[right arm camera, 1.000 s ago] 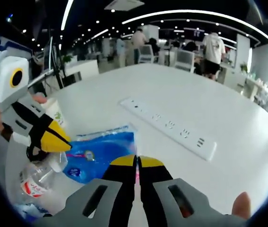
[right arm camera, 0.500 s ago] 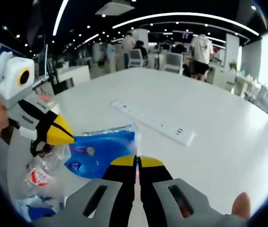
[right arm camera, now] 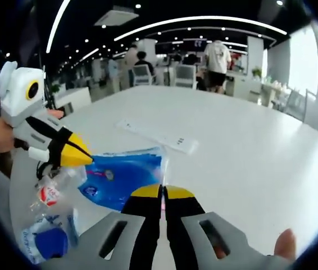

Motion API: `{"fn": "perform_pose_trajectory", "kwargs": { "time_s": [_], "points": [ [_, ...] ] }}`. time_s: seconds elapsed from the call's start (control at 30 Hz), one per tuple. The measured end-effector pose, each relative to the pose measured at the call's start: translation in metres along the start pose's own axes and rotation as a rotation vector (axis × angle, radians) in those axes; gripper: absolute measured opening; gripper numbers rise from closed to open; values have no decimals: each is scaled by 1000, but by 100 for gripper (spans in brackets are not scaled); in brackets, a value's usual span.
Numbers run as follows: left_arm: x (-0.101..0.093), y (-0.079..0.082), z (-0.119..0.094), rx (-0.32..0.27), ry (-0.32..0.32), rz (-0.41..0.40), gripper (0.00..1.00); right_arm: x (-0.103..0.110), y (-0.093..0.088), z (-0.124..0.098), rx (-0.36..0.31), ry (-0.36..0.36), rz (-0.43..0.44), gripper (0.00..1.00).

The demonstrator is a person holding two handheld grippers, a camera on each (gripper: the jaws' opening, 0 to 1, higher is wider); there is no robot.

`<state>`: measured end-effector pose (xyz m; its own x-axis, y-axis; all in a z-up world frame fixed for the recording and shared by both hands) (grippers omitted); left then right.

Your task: Arrange the tabletop items into an orderly group along one side of the table until the central work area is clear of visible clutter.

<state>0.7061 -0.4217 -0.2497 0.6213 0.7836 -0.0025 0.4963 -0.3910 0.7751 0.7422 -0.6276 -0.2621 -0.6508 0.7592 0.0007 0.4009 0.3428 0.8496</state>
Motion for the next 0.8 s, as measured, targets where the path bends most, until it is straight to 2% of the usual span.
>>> {"fn": "perform_pose_trajectory", "kwargs": {
  "time_s": [0.23,0.3,0.4,0.63,0.8],
  "points": [
    [-14,5,19,25,-21,99,0,-10,-17,-15,0,-36,50,3],
    [-15,5,23,26,-27,94,0,-10,-22,-16,2,-39,54,3],
    [-19,4,31,49,-42,122,0,-13,-31,-18,13,-52,66,3],
    [-22,7,42,58,-44,167,0,-16,-42,-22,27,-63,87,3],
    [-32,7,48,67,-63,192,0,-22,-53,-24,40,-81,114,3]
  ]
}}
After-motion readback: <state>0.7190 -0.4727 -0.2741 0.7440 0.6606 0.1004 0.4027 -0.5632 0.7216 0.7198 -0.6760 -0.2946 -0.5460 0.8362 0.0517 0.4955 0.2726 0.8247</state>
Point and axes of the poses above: the point that each gripper's makers call its tool centre point, and the gripper's own axes: z roughly forward along the fingers, x roughly to its left, y roughly out of its top, the point moved 10 cm from there along -z, roughly backward along the fingers, and after that the axes turned 2 degrees about -y, right-handed, at the moved point
